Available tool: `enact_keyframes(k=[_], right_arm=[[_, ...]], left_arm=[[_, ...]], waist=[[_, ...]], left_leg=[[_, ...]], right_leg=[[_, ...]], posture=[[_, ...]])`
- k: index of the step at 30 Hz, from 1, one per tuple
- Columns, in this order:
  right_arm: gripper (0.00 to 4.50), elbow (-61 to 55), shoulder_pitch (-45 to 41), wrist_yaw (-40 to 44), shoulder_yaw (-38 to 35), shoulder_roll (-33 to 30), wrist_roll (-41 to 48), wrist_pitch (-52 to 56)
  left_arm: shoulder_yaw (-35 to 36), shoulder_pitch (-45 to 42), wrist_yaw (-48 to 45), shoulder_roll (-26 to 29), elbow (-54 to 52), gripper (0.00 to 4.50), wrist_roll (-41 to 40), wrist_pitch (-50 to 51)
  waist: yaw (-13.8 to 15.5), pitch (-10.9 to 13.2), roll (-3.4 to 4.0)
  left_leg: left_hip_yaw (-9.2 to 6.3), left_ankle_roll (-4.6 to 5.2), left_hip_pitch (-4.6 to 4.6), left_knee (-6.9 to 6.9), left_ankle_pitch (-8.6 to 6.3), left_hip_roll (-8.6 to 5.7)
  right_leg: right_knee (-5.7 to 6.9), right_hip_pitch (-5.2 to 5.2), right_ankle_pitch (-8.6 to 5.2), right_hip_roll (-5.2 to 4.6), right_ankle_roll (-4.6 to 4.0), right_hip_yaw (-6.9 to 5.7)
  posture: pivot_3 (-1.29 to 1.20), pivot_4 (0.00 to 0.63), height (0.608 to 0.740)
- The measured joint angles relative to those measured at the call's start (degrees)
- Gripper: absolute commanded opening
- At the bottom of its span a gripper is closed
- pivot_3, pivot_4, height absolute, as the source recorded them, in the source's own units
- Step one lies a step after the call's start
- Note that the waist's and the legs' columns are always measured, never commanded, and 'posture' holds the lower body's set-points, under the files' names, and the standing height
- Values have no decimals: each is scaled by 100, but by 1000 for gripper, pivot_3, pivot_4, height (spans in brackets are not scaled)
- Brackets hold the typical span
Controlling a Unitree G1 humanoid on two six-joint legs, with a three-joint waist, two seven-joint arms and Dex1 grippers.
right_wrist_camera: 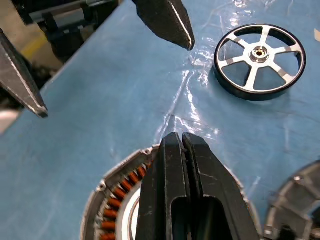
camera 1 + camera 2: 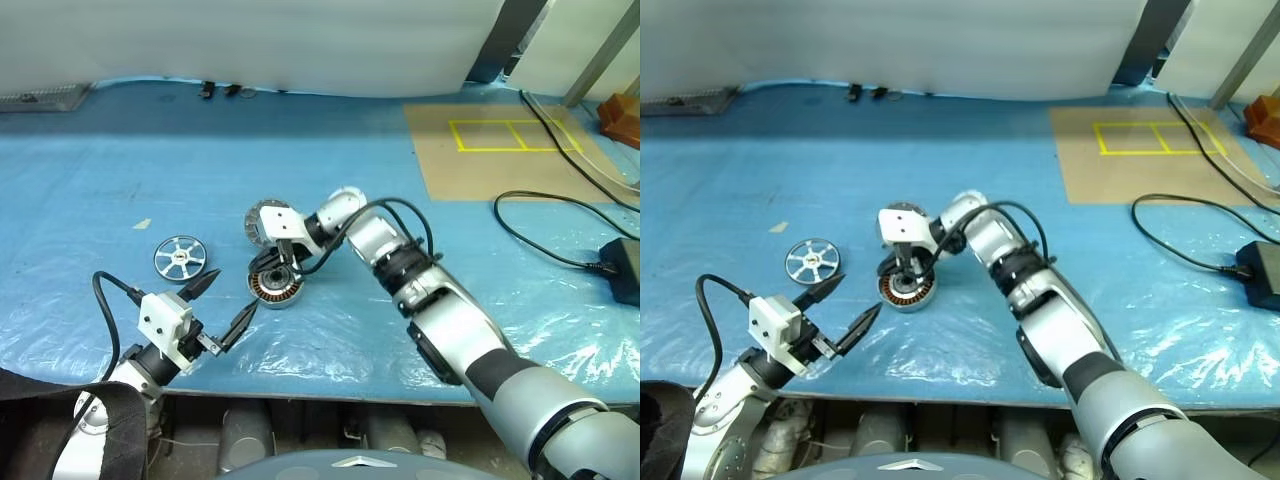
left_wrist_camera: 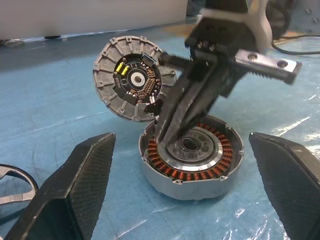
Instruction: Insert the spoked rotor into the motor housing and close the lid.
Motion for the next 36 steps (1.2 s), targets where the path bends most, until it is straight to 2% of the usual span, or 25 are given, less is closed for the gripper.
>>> enact_keyframes(k=[4, 11, 20, 24, 26, 29, 36], right_arm=[[55, -624, 253, -282, -343, 19, 461, 853], [55, -929, 707, -510, -428, -196, 772, 1242], [55, -771, 1011, -792, -118, -383, 601, 943], [55, -430, 959, -1028, -105, -338, 575, 609], [55, -403, 956, -1085, -107, -333, 577, 641], [55, -492, 998, -1021, -118, -366, 623, 822], [55, -725, 1097, -603, -113, -438, 859, 1139]], left_arm=[[-1, -12, -11, -1, 1, 4500, -1, -3], [-2, -90, -33, 17, 31, 4500, -6, 5], [27, 85, -85, 26, 52, 4500, -21, 5], [38, 202, -86, 24, 48, 4500, -21, 5], [38, 207, -84, 23, 37, 4500, -21, 5], [37, 207, -83, 21, 31, 4500, -20, 5], [42, 128, -92, 33, 28, 4500, -41, 6]], waist=[[-8, 0, 0], [-3, 0, 0], [-28, -1, 0], [-15, -2, 1], [-10, -2, 2], [-6, -2, 1], [-12, -2, 1]], left_leg=[[0, -1, 11, -1, 0, 0], [0, -2, 11, -4, 0, -3], [1, -2, 17, -5, 0, -3], [3, -2, 54, -10, -1, -6], [3, -2, 76, -10, -1, -6], [0, -2, 112, -13, -2, -7], [0, -2, 99, -27, -1, -8]], right_leg=[[3, 4, 0, 0, 1, 1], [-5, 9, 0, 0, 1, 1], [-3, 9, -1, 0, 2, 3], [-6, 41, -3, -2, 5, 4], [-8, 68, -25, -2, 44, 4], [-17, 107, -28, -3, 49, 4], [-19, 93, -26, -1, 46, 5]], posture=[[0, 150, 740], [0, 150, 740], [0, 150, 740], [0, 150, 740], [0, 150, 740], [0, 150, 740], [0, 150, 740]])
